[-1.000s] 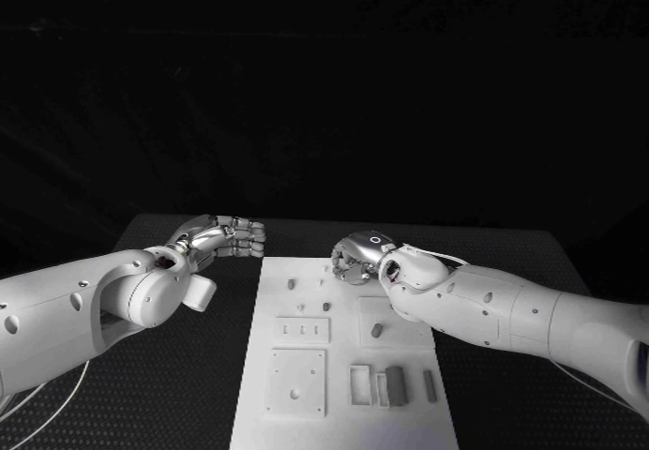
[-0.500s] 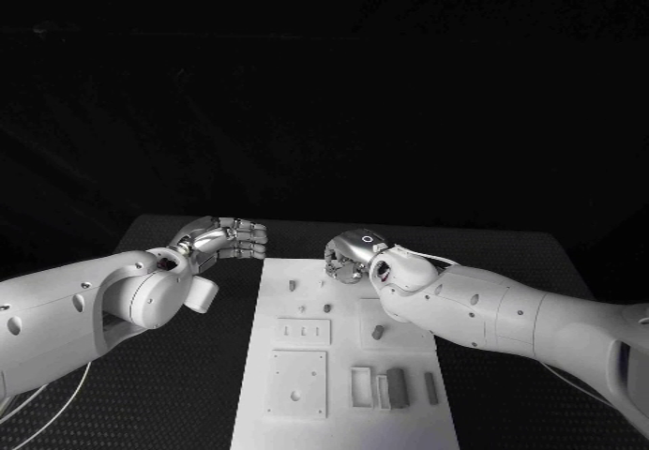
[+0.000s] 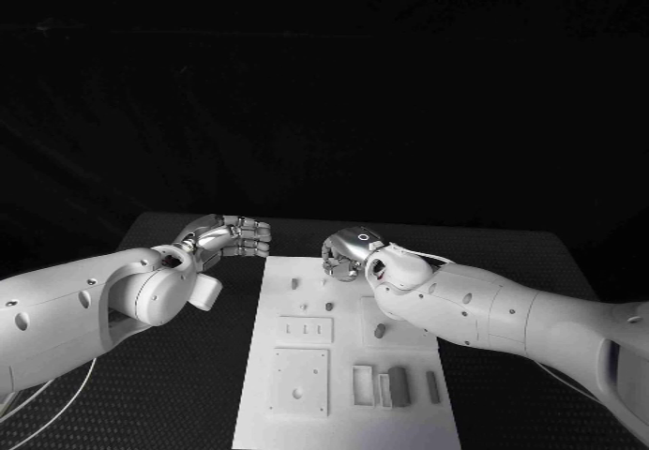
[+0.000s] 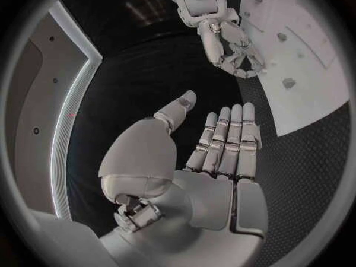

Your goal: Assemble the parts on the task board

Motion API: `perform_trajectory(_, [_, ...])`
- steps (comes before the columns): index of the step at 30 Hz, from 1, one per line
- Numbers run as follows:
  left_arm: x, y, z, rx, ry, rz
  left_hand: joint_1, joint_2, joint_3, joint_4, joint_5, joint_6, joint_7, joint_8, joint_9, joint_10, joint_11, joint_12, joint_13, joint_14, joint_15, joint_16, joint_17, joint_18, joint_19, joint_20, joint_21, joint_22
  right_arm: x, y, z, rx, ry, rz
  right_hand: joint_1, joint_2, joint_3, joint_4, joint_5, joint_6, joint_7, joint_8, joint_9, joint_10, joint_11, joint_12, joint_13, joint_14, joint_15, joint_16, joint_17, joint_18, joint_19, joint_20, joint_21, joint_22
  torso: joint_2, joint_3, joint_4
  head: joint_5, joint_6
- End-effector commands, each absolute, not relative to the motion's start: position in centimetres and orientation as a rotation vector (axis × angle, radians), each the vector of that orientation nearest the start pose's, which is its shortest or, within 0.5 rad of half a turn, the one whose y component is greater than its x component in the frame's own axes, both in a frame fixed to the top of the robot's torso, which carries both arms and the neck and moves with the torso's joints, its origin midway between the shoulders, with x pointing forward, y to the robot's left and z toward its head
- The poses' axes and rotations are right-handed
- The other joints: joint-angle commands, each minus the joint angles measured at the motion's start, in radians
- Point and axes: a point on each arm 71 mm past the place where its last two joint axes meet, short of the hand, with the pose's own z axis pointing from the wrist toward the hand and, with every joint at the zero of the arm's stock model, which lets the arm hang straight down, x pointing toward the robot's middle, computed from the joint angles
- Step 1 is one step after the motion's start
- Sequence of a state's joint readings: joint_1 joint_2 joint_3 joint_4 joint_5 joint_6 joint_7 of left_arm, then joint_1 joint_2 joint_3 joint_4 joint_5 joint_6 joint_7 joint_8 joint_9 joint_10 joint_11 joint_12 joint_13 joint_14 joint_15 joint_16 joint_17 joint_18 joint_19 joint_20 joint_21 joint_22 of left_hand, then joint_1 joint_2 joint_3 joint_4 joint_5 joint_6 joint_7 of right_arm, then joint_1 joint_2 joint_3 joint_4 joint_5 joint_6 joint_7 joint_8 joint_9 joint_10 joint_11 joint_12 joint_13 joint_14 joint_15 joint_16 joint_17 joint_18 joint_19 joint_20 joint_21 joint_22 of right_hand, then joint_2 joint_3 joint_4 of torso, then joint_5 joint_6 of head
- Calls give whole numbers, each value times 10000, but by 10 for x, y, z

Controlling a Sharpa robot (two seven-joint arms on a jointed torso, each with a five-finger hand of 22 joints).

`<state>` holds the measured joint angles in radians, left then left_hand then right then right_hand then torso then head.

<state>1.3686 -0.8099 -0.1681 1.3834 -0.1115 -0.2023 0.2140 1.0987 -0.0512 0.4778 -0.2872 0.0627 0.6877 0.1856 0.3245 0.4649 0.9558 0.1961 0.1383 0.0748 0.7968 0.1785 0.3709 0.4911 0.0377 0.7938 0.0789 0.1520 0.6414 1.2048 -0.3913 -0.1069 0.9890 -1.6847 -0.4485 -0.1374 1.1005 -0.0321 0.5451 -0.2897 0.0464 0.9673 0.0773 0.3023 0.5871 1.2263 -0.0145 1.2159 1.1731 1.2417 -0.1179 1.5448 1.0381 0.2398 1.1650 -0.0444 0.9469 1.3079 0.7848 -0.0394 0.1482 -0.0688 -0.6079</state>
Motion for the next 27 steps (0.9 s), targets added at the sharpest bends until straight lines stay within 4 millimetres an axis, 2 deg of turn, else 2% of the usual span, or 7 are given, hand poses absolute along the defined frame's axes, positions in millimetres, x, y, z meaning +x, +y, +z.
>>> perform_trajectory(1, [525,227,-155,-9532,16305,-13957,-118,-10,-45,2,-36,93,399,-65,-16,42,4,-53,-16,65,7,-37,15,159,86,9,-58,-17,559,-113,-217,-3555,14944,4188,-27,-109,76,13,30,228,223,-40,16,7,24,-39,-21,57,19,30,-29,220,20,-45,43,159,9,3,-8,25,3])
perform_trajectory(5, [524,227,-155,-9530,16299,-13960,-120,-12,-48,1,-36,93,399,-67,-18,42,5,-56,-17,65,7,-40,16,159,85,9,-60,-18,561,-113,-219,-3574,15025,4106,-41,-114,77,16,30,218,227,-51,15,1,28,-51,-34,48,22,25,-51,220,20,-44,39,157,13,-4,-10,16,0])
perform_trajectory(10, [524,227,-155,-9520,16316,-13985,-120,-14,-50,0,-37,92,399,-69,-20,43,5,-60,-19,65,7,-42,17,158,85,9,-63,-19,562,-113,-220,-3584,15068,4047,-45,-118,78,14,30,216,228,-55,15,5,29,-50,-34,58,23,24,-40,220,20,-45,37,156,18,11,-17,33,-28])
perform_trajectory(15, [524,226,-155,-9517,16326,-13994,-125,-18,-56,0,-38,92,400,-72,-23,43,6,-65,-21,65,7,-47,18,157,85,9,-66,-21,563,-112,-221,-3591,15080,4042,-51,-122,79,14,30,212,230,-60,14,10,30,-48,-32,60,25,23,-42,220,20,-44,35,155,23,6,-25,25,-36])
perform_trajectory(27, [524,227,-155,-9522,16326,-13981,-129,-18,-64,0,-38,93,401,-76,-28,45,7,-73,-24,66,8,-55,19,156,87,9,-73,-23,559,-107,-223,-3698,15223,4198,-65,-139,78,14,30,208,233,-70,15,14,34,-51,-37,57,29,21,-61,220,22,-44,32,153,22,6,-37,78,-128])
